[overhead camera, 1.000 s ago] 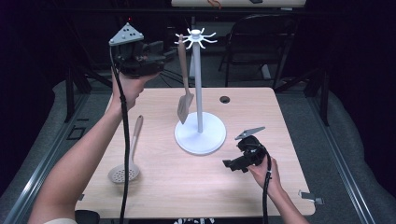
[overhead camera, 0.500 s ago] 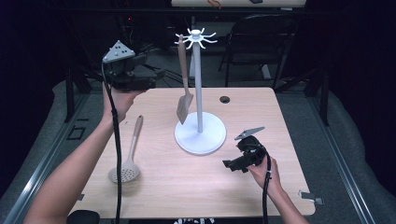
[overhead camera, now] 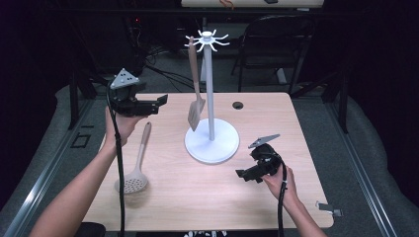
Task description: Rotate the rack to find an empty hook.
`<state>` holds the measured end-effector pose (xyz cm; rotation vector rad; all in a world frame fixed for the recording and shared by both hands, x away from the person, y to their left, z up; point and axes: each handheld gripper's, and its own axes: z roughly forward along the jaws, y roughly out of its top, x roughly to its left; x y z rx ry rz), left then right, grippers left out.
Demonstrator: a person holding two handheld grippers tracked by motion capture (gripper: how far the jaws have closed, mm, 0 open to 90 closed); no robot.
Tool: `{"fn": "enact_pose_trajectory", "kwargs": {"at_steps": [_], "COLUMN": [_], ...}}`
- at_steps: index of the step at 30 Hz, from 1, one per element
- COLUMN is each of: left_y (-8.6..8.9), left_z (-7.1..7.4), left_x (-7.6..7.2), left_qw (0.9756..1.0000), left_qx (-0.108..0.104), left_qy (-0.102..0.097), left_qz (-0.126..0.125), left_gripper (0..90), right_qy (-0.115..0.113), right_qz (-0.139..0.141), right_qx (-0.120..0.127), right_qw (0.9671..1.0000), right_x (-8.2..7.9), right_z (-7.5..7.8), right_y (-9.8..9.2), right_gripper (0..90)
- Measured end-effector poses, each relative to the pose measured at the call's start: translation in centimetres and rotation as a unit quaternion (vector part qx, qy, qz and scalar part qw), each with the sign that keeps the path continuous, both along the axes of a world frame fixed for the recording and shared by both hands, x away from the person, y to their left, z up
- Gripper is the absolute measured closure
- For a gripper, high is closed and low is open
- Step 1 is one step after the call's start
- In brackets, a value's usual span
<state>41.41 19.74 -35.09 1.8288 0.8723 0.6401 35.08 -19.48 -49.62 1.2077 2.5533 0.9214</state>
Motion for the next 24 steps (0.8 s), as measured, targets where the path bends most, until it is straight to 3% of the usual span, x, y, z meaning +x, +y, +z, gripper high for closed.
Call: {"fn": "enact_pose_trajectory", "kwargs": {"at_steps": [12,22,24], "left_y": [2.3,3.5,3.6], "left_z": [-4.5,-8.2,-8.8], "left_x": [0.0,0.4,0.6], "left_qw": [0.9981,0.9934,0.9916], "left_qx": [0.018,0.028,0.039], "left_qy": [0.041,0.081,0.09], "left_qz": [0.041,0.077,0.084], "left_gripper": [10.4,6.6,5.4], "right_qy": [0.001,0.0,0.001], "right_qz": [0.003,0.004,0.005], "right_qx": [-0.005,-0.007,-0.009], "right_qw": [1.0,1.0,0.9999], "right_x": [0.0,0.1,0.1], "right_z": [-0.1,-0.2,-0.1], "right_y": [0.1,0.2,0.2], "right_gripper": [4.3,4.3,4.3]}}
